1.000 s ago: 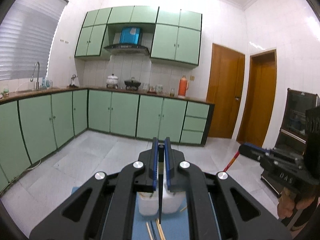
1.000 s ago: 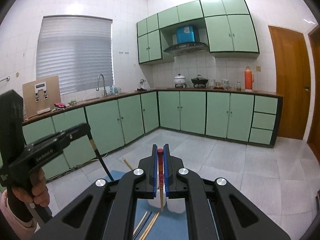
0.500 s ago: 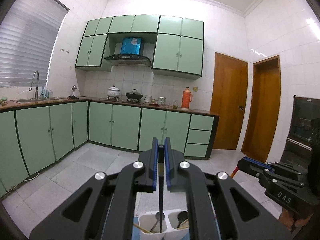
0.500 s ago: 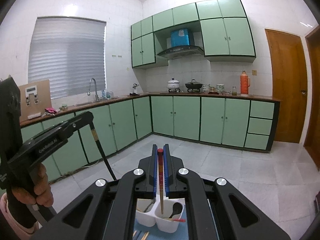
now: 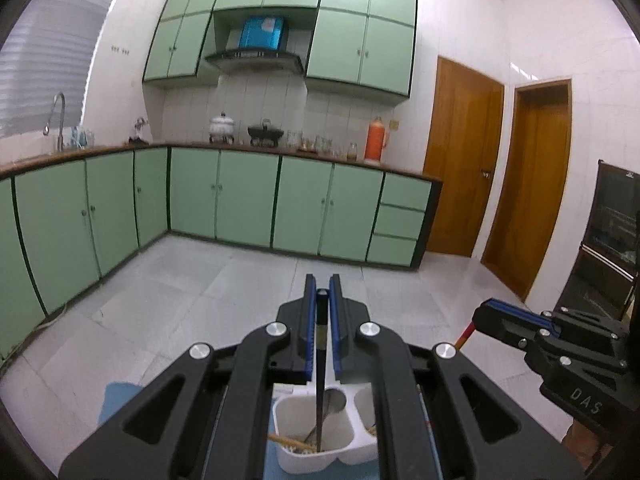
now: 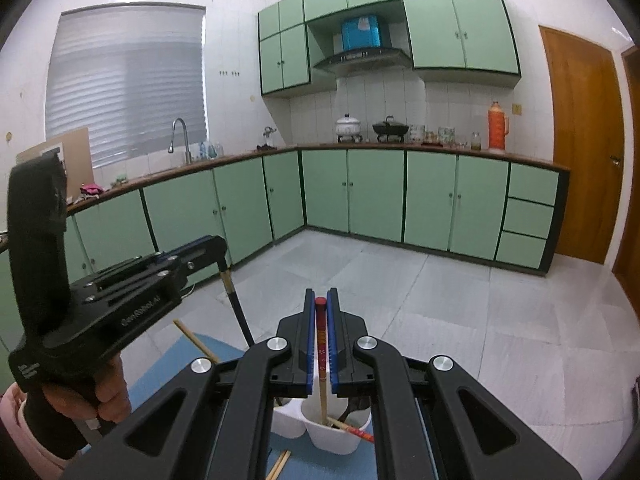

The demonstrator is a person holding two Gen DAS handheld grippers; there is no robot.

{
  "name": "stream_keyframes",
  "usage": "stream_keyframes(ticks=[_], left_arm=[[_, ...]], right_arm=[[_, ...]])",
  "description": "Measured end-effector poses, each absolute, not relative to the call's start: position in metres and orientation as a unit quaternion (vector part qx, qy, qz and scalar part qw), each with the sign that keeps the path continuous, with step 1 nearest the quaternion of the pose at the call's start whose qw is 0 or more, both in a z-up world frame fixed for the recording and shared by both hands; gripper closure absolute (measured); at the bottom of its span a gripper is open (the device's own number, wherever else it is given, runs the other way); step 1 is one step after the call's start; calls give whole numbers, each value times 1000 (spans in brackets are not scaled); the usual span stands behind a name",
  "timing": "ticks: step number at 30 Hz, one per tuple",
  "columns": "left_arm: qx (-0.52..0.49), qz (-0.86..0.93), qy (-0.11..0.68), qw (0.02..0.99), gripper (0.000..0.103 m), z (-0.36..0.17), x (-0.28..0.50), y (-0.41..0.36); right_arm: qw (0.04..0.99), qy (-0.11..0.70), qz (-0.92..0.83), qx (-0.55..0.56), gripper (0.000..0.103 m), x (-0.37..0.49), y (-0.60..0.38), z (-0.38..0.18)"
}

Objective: Organize utensils
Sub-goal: 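Lower both chopsticks into the holder compartments and open both tools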

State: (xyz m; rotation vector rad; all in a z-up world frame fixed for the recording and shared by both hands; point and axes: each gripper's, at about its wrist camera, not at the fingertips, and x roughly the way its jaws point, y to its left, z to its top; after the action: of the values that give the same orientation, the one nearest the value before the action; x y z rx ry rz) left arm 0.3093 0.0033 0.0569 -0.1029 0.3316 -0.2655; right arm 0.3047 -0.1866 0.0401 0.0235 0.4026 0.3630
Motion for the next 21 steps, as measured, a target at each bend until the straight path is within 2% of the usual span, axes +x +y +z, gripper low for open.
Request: stream_keyframes(ticks=[8, 13, 15, 18, 21], left_arm=[[-42, -135, 200, 970, 97, 26, 314, 8], [-45, -138, 201, 969, 96, 27, 311, 13], [-44, -138, 199, 969, 89, 28, 309, 14], [-49, -138, 195, 970, 72, 31, 303, 18], [-57, -140, 188, 970, 61, 34, 294, 22]], right_arm=[[957, 223, 185, 13, 98, 307, -185, 20], [953, 238, 189, 13, 97, 306, -183, 13], [952, 239, 192, 19, 97, 304, -184, 14], [954, 232, 190, 26, 89, 299, -191, 18], [956, 225, 185, 32, 83, 293, -199, 22]])
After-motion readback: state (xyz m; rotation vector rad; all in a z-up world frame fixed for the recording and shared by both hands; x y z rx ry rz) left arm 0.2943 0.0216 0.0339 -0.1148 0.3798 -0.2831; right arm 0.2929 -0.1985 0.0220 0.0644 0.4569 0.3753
